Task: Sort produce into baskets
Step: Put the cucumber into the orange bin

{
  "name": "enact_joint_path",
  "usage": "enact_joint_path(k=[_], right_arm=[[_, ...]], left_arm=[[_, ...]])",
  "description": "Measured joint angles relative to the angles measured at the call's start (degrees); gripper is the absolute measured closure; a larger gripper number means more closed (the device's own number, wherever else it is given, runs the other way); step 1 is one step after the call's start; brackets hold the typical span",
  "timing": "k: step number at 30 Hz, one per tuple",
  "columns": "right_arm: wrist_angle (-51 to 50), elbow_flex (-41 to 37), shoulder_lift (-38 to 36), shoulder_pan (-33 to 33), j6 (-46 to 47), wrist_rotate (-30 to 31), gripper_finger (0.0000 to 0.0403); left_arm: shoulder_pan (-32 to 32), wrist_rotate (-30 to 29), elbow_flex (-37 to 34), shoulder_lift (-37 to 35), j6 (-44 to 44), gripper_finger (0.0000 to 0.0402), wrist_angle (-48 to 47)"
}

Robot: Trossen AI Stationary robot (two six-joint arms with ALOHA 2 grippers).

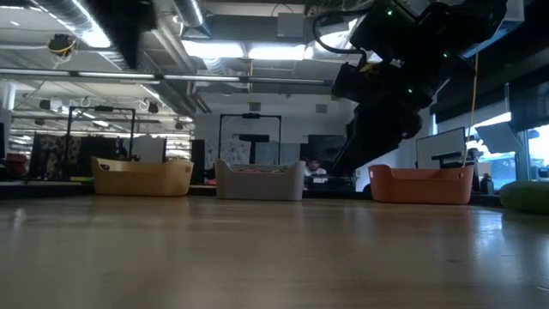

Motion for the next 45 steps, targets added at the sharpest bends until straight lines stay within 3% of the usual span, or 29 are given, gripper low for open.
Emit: enact_joint_path(k=[5,11,20,30,40,45], right_arm=[[-1.63,0.00,0.00,0.00,1.21,0.00,0.0151],[-2.02,0.00,0.00,0.00,3.04,0.04,0.0151],[-1.91,0.00,0.00,0.00,3.17,1.59,0.0151],[-1.72,0.00,0.00,0.00,3.23,2.54,0.0151],[-1.57,0.00,0.00,0.00,4.54,3.50,0.0151],[-1.57,0.00,0.00,0.00,4.68,3.04,0.0151]], left_arm=[[-5.39,6.18,0.33,0.46,-14.06,0.0110,-4.58],[-11.00,7.16,0.30,0.46,-27.49,0.0110,-10.70],[-15.93,9.90,-4.80,0.48,-41.76,0.0110,-10.68],[-17.80,16.04,-9.66,0.48,-46.32,0.0110,-8.68],[-18.51,17.84,-12.53,0.48,-46.95,0.0110,-5.72],[-19.04,24.52,-15.41,0.48,-50.38,0.0110,-4.19]])
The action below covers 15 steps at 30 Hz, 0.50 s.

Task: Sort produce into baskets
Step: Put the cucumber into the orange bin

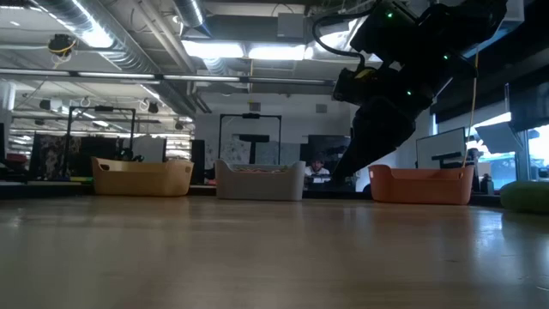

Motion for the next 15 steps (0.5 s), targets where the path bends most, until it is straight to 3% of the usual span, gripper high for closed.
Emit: enact_joint_path(k=[4,15], right_arm=[[0.02,0.00,0.00,0.00,0.04,0.00,0.0151],[0.00,0.00,0.00,0.00,0.07,-0.02,0.0151]], left_arm=[[0.00,6.71,-2.55,0.00,-2.89,0.0110,-0.18],[0.74,15.53,-10.64,0.00,-5.14,0.0110,4.55]])
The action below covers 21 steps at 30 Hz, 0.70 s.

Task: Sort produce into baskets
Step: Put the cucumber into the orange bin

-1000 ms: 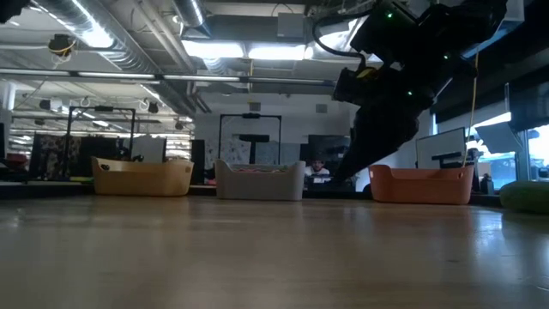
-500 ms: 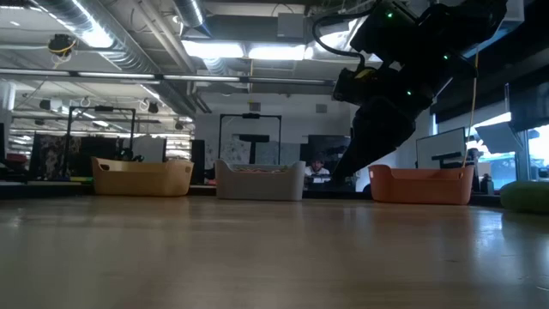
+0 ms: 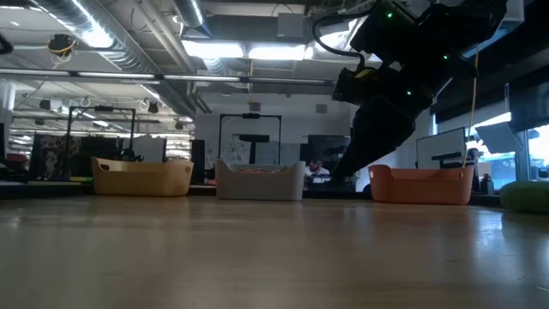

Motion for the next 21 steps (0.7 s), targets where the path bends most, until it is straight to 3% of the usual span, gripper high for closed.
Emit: enact_joint_path(k=[13,21], right_arm=[[0.02,0.00,0.00,0.00,-0.02,0.00,0.0151],[0.02,0.00,0.00,0.00,-0.02,1.34,0.0151]], left_arm=[[0.07,1.47,-8.52,0.00,3.15,0.0110,12.54],[1.46,-2.48,-8.57,0.00,9.30,0.0124,13.04]])
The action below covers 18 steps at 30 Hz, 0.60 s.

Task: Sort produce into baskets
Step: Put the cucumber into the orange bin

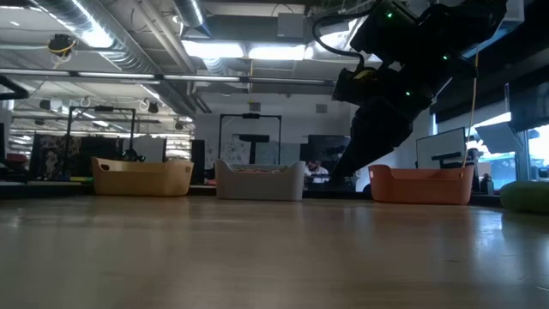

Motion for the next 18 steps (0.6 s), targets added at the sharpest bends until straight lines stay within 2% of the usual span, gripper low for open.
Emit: enact_joint_path(k=[9,18], right_arm=[[0.02,0.00,0.00,0.00,-0.02,0.15,0.0151],[0.01,0.00,0.00,0.00,-0.68,0.15,0.0151]], left_arm=[[2.01,-3.40,0.11,-0.13,10.08,0.0224,-0.05],[5.00,-5.05,0.17,-0.20,18.23,0.0223,-0.74]])
